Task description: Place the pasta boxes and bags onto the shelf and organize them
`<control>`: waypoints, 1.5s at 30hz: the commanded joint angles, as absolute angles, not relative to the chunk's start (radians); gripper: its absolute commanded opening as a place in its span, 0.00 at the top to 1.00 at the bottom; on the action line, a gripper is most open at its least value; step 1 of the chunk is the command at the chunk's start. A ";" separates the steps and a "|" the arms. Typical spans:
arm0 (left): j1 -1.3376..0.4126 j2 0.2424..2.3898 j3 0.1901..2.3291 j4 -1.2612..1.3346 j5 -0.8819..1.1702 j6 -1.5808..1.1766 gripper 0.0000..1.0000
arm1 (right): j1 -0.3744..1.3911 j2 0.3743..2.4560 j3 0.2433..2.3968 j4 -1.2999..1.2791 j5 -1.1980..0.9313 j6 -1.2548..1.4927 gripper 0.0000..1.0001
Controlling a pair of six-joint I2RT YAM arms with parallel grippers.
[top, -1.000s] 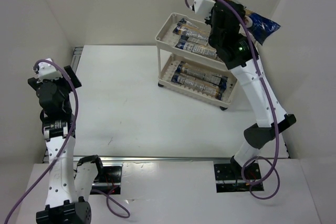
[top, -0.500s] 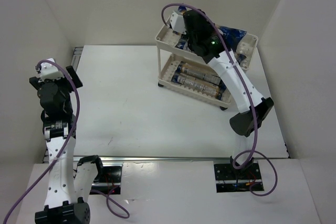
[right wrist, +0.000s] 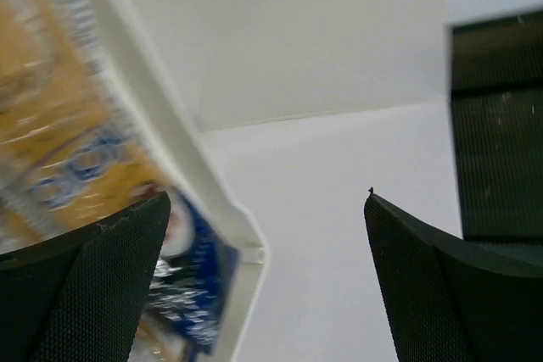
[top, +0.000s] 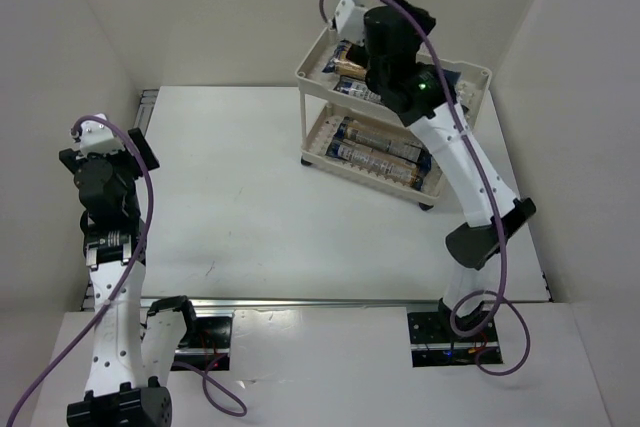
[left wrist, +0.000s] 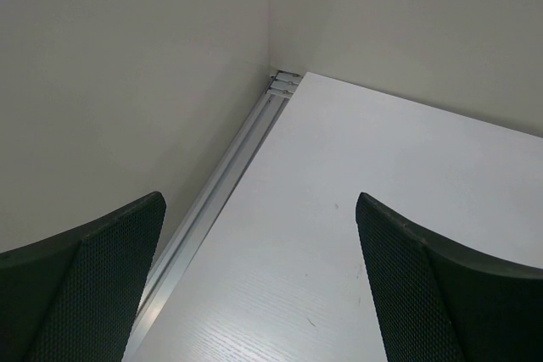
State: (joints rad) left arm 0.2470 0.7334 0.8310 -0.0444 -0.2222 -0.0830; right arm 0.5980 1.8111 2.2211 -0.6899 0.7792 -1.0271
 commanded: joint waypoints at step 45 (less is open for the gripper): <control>0.166 0.765 0.673 -0.250 -0.012 -0.342 0.00 | -0.420 0.290 1.192 -1.299 0.081 -0.219 0.00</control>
State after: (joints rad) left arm 0.1684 0.7704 0.6804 -0.2863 -0.0303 -0.3206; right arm -0.3859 0.3088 1.1915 -1.3056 0.1257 -0.2211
